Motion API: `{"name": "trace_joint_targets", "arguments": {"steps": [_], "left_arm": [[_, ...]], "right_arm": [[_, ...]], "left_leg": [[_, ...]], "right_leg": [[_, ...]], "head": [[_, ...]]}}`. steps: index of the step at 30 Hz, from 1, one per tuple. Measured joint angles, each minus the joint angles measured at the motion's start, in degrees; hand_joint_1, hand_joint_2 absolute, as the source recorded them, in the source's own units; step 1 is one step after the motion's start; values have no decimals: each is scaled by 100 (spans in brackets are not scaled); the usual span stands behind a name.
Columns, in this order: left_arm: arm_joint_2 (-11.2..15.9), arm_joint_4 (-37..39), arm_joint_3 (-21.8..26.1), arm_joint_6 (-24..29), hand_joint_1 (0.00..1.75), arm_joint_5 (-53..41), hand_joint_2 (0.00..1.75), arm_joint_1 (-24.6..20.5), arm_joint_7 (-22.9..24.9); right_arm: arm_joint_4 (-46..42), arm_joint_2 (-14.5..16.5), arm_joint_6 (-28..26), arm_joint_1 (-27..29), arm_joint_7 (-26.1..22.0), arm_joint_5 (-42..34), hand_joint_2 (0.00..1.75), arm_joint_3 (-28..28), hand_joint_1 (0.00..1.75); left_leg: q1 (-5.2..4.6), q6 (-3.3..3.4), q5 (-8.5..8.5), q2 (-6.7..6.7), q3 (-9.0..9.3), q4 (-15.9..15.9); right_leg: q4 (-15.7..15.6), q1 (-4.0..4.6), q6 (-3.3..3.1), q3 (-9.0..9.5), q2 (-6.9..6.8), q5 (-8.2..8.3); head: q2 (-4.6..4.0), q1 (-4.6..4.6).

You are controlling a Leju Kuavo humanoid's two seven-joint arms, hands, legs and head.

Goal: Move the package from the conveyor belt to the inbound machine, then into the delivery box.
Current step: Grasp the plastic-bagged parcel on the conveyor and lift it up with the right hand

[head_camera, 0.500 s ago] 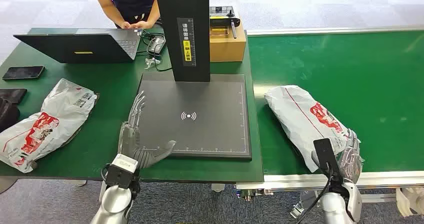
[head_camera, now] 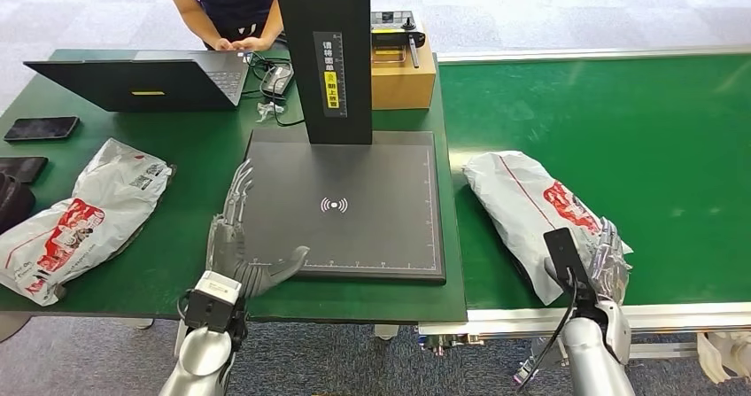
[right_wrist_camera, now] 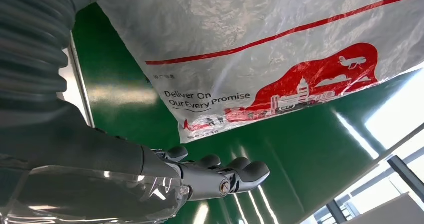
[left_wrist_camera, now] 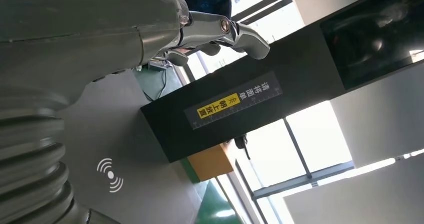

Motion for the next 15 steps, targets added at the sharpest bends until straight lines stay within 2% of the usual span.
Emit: {"name": "trace_joint_targets", "arguments": {"steps": [15], "left_arm": [[2,-230,49,153,0,-10,175,310,23]], "right_arm": [[1176,-76,-14,-908,33,209,175,396,0]], "left_leg": [[0,0,1,-1,1,0]], "right_leg": [[0,0,0,0,-1,0]], "head": [[0,0]]}}
